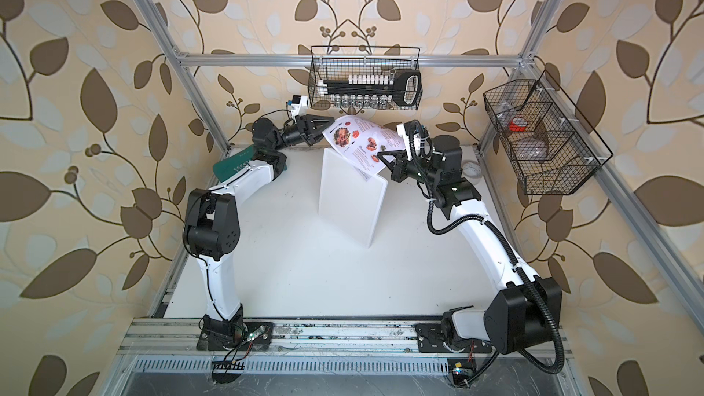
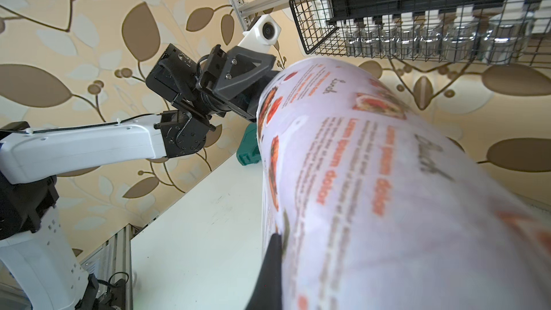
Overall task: Insert the menus into the narrow rack
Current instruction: Insert the menu into the narrow rack.
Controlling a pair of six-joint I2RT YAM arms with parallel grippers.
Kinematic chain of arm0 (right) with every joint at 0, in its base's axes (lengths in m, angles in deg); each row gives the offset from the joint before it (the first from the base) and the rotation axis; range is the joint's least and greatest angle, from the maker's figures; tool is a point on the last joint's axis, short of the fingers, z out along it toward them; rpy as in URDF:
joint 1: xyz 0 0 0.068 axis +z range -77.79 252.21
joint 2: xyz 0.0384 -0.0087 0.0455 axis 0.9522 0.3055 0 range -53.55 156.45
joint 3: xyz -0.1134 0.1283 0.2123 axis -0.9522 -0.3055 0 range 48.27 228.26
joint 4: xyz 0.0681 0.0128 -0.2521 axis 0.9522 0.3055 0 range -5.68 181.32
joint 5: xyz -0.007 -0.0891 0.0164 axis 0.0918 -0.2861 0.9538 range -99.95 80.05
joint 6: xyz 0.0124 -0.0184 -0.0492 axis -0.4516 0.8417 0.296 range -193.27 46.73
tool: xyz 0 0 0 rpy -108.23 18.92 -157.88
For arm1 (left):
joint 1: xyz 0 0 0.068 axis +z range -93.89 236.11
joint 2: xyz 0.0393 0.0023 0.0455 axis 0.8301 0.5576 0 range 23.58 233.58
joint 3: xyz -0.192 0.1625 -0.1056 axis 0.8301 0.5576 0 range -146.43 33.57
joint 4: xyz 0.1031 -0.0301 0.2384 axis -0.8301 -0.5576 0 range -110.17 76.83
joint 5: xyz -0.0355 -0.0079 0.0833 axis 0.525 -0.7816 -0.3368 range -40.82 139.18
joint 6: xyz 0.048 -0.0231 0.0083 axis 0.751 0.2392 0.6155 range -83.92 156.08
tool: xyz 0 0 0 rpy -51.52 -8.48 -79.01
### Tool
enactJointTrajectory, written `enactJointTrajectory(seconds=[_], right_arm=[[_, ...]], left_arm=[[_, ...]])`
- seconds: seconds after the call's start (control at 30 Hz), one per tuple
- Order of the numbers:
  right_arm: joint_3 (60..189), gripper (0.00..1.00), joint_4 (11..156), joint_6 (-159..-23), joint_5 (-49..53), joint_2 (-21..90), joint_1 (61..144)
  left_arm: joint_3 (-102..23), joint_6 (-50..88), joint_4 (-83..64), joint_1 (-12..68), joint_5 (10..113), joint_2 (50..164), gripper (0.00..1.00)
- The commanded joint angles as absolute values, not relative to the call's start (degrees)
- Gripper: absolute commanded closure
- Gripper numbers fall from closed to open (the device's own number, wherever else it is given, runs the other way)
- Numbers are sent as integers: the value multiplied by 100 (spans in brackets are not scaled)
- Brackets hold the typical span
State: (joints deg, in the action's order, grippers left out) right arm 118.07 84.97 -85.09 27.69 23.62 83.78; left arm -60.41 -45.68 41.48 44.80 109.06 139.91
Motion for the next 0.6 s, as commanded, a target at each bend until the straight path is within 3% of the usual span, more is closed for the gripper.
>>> enactJointTrajectory(seconds=[0.0,0.57], right_arm=[[11815,100,8818,-8021,2677,2257,8433],[12160,100,9982,-7072,2428,2163,8582]], left_arm=[[-6091,-4589,4519,4460,10999,13914,54],[-6106,-4695,4537,4460,11121,13974,52]])
